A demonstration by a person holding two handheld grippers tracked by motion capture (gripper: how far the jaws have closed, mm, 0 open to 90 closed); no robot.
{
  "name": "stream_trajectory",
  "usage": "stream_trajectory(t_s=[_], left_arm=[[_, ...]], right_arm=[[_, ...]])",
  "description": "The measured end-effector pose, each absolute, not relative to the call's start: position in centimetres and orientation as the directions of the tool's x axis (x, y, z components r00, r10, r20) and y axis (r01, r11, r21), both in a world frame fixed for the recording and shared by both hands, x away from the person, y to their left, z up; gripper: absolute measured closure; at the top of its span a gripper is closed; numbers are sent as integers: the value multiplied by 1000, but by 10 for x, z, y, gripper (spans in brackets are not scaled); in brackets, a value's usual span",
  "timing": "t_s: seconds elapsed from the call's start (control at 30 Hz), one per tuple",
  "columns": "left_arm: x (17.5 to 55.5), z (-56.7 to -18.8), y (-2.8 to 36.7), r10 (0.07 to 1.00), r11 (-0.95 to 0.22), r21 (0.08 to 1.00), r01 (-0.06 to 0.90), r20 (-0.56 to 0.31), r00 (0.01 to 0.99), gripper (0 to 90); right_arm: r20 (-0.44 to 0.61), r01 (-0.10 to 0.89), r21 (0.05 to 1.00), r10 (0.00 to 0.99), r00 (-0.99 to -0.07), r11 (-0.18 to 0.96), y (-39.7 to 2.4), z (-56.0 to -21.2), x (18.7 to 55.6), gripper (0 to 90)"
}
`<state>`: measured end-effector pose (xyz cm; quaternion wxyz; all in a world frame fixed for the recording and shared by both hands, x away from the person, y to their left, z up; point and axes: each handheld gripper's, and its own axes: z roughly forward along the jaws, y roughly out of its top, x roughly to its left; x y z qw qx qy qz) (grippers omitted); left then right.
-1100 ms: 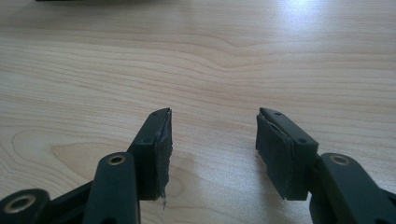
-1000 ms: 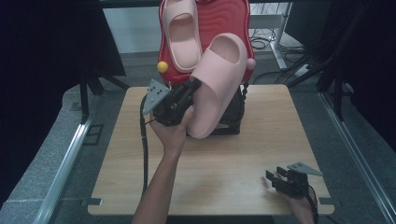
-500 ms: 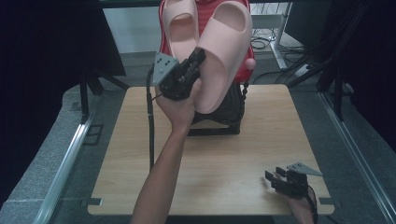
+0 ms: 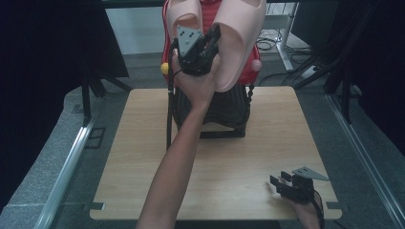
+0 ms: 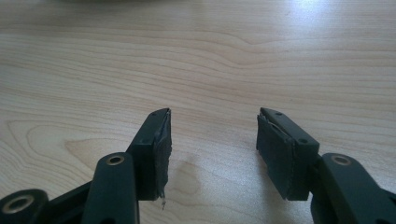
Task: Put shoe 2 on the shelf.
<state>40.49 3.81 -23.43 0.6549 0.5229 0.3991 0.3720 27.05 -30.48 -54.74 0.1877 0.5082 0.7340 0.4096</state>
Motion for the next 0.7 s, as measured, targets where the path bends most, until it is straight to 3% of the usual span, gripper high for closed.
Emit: stream_trajectory(t_s=[0.37, 0.7], left_arm=[[459, -220, 20, 924, 195, 981, 2, -185, 335, 837], [483, -227, 13, 959, 148, 989, 27, -150, 240, 835]], right_arm=[[148, 593, 791, 893, -424, 151, -302, -547, 267, 454], [148, 587, 794, 886, -440, 158, -302, -547, 265, 451]])
